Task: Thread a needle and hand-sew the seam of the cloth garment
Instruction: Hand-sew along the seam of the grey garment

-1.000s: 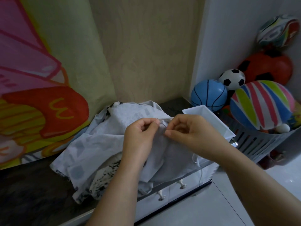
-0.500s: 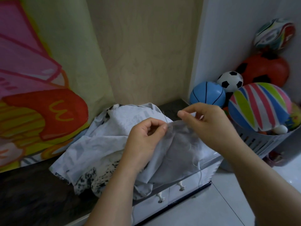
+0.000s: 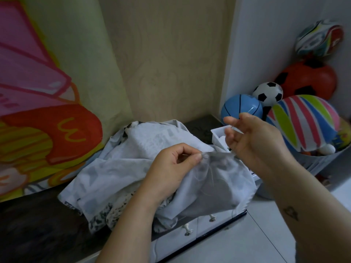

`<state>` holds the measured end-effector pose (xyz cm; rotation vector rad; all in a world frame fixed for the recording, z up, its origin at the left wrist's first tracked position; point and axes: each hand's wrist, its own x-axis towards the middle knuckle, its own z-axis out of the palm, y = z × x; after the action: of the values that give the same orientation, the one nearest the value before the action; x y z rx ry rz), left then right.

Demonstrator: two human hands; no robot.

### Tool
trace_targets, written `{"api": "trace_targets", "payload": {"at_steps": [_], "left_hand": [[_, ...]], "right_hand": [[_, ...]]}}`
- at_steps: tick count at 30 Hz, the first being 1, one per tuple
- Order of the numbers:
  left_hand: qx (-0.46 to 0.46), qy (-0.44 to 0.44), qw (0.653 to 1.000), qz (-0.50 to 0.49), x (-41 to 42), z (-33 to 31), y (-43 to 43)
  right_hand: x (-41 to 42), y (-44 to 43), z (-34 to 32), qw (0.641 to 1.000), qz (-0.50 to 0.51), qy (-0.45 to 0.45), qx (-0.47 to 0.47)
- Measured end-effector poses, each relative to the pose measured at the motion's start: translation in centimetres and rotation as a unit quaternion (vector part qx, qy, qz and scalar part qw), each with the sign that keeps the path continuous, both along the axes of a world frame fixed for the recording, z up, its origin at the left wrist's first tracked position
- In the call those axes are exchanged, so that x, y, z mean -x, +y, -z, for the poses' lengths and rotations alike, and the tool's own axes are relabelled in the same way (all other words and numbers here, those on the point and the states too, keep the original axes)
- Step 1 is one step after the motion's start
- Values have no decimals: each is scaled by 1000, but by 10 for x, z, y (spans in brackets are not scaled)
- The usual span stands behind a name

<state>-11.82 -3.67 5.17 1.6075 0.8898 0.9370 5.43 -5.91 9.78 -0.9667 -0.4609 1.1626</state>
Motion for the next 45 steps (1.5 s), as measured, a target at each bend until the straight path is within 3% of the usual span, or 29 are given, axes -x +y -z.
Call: {"api": "trace_targets", "payload": {"at_steps": [1,3,5,7,9,12,14,16,18,21,24,26,27,29,32,34,36,37,45], "left_hand": [[3,0,1000,2,0,1,0],[6,0,1000,7,-1,1,0],[17,-3,1000,13,-1,1,0],[26,1,1000,14,-1,1,0],[22,13,1000,10,-1,1,0],[7,27,1000,9,1,1,1],[1,33,999,8,2,2,2],[0,37,999,5,4,3,3],[4,41,999,3,4,4,3],[8,48,999,1,4,5,4],[12,60,998,-4,3,5,4],[15,67,998,-6,3,5,3],[17,69,997,-8,3,5,3],[24,69,997,-14,2,5,3],[26,71,997,-24,2,5,3],[25,70,997,-28,2,6,4],[24,69,997,-26,2,6,4],[22,66,997,-25,2,6,4],[12,61,998,-25,3,6,5]], "right_hand": [[0,0,-2,998,-10,51,-26],[2,0,-1,997,-33,4,-64],[6,-3,0,967,-16,-245,-75],[6,-5,5,866,-11,-493,-85],[1,-3,13,775,-37,-627,-75],[-3,-1,19,671,-113,-732,-7],[-4,-2,20,637,-149,-756,15],[-4,-3,17,629,-151,-763,22],[-4,-2,15,642,-123,-757,12],[-5,-3,11,748,-91,-657,-14],[-3,-4,3,883,-107,-456,-25],[-1,-6,-1,961,-139,-235,-42],[-1,-6,-2,978,-148,-137,-57],[-3,-6,-4,985,-150,-31,-73],[-13,-5,-6,987,-142,-27,-73],[-16,-4,-4,974,-94,-203,-32],[-13,-4,1,890,-45,-454,27],[-10,-4,4,843,-45,-534,36],[-5,-6,15,675,-153,-714,105]]}}
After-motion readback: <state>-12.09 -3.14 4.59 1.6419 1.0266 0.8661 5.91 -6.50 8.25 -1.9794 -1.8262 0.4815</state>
